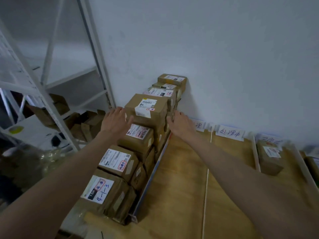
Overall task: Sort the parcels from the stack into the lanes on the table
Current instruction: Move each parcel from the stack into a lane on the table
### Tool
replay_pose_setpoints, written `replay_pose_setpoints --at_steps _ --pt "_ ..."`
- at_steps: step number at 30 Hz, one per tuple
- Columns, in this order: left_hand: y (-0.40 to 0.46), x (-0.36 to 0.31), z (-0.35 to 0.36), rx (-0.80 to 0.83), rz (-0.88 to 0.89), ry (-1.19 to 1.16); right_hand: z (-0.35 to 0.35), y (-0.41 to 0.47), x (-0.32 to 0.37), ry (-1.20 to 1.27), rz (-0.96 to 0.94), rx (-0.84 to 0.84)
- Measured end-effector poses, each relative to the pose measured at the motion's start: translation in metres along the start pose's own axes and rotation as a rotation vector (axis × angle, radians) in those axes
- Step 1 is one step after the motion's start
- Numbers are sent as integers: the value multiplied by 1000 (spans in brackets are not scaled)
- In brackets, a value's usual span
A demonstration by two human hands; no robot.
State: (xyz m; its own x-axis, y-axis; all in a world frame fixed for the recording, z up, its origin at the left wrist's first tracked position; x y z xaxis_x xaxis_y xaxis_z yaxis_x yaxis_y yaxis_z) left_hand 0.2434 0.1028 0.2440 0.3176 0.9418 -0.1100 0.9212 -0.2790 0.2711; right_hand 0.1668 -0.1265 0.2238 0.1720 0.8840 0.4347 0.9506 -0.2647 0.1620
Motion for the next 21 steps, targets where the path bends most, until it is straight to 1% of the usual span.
replay_pose_setpoints --at_steps 4,7,9,12,16,21 --pt "49 11 8 44 20 -96 14 28 12 102 111 -7" --pt "79 16 18 91 5 -171 28 47 15 194 218 19" --pt "94 19 28 135 -35 -257 34 56 16 257 290 26" --pt "110 27 52 218 -147 -414 43 65 14 362 378 26" --pt "117 30 81 313 -251 -550 56 73 13 481 450 20" --pt "116 26 85 324 -297 -649 55 72 13 551 490 -19"
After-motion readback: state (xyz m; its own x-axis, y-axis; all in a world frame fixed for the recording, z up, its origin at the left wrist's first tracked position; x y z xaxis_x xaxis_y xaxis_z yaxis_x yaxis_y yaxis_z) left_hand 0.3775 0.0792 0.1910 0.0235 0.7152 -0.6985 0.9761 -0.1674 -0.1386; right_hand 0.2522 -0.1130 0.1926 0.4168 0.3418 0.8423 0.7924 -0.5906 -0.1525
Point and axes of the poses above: each hand's wrist, its own y-axis towards the middle knuckle, its own z-axis out of the palm, x = y × z, the point moved 10 cm from there along y, towards the middle knuckle, and after that the axes turned 4 degrees about -z, right-handed, at the moved point
